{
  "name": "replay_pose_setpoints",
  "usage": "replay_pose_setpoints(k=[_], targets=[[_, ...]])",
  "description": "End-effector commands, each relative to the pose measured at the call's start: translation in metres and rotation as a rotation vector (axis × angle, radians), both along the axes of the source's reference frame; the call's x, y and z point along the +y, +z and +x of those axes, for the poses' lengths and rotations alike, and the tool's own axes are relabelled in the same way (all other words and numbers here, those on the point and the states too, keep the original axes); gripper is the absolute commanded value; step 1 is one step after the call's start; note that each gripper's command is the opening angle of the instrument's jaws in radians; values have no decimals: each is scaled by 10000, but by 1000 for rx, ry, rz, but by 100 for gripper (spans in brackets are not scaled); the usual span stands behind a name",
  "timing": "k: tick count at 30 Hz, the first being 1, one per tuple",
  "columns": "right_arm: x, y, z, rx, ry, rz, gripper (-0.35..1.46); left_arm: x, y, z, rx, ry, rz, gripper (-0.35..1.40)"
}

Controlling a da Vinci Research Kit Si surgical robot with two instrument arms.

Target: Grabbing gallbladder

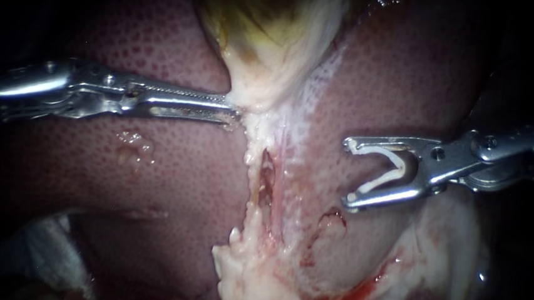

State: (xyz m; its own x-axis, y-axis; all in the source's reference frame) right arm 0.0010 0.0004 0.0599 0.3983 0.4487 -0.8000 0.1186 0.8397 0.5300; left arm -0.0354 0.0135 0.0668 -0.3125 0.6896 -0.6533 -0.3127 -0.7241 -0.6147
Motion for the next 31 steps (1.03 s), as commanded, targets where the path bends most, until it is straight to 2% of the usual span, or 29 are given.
replay_pose_setpoints(k=[1,5,9,12,17,31], targets=[[0,0,0,0,0,0,60,1,-6,4,-3,2,3,-35],[0,0,1,0,0,0,60,9,-27,17,-5,6,14,-35],[0,0,1,0,0,0,60,18,-46,28,-14,-16,20,-35],[0,0,1,0,0,0,60,22,-54,34,-15,-18,10,-35],[0,0,1,0,0,0,60,22,-57,38,-14,-19,11,-35],[0,1,1,0,0,0,60,22,-54,38,-12,-21,9,-35]])
